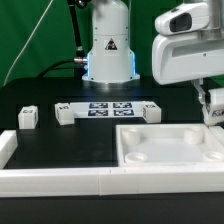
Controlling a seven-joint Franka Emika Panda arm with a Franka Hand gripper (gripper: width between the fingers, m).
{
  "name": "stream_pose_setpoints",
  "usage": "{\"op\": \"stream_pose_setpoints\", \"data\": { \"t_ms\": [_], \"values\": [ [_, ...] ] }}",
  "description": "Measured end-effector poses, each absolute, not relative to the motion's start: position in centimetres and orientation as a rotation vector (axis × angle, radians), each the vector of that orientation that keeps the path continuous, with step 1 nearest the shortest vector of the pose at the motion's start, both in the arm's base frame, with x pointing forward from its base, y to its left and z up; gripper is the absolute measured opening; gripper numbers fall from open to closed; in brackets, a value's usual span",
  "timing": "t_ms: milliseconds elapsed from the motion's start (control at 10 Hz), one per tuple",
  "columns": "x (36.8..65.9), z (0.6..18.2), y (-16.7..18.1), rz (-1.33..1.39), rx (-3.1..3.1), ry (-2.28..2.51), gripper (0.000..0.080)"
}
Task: Assemble one leg
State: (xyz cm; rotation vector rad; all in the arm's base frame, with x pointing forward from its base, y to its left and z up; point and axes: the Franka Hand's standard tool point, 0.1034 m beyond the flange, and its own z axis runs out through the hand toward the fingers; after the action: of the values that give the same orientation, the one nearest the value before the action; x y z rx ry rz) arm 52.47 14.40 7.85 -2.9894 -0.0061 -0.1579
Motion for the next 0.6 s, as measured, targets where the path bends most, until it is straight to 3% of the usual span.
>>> {"op": "stream_pose_setpoints", "data": {
  "t_ms": [400, 600],
  "values": [
    [55.1, 10.9, 13.1, -0.496, -2.954, -0.019, 0.0292],
    [55.0, 11.8, 13.1, -0.517, -2.95, -0.018, 0.0292]
  ]
}}
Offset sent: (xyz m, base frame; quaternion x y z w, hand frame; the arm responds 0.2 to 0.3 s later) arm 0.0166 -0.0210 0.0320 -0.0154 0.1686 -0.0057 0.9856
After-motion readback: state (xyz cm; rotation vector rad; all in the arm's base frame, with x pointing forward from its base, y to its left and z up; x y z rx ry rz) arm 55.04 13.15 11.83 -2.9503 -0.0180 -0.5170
